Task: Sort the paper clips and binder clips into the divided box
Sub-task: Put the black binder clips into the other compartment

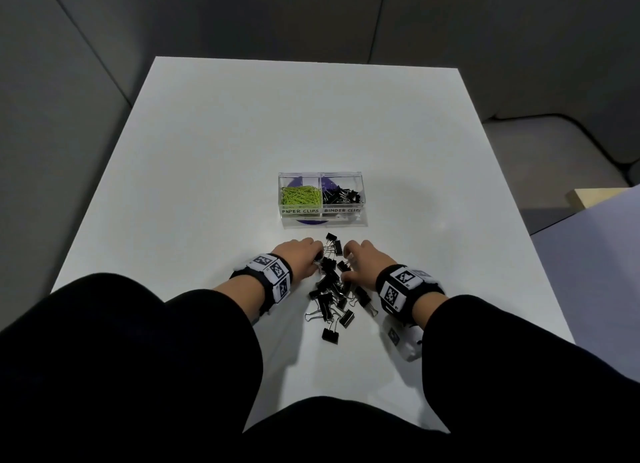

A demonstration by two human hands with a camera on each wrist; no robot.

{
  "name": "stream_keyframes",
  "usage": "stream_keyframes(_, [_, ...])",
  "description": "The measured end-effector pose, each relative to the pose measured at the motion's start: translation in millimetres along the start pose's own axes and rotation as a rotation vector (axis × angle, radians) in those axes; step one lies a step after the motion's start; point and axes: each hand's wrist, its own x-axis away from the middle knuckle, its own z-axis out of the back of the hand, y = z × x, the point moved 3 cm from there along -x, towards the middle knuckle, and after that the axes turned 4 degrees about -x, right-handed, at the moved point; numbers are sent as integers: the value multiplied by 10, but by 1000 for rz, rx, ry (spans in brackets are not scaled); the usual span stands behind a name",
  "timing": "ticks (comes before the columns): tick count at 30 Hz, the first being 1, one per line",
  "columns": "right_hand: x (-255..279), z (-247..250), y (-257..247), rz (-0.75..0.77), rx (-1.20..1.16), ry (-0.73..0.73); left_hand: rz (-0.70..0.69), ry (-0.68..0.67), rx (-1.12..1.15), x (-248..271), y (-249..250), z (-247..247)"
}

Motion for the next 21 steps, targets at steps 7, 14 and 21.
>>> stream_keyframes(7, [-10,41,20,24,57,39,-3,61,58,12,-37,61])
stream_keyframes(14, [7,80,70,0,33,43,29,93,141,3,-44,122])
stream_keyframes(21, [109,63,129,40,-44,41,89,103,266,17,-77,130])
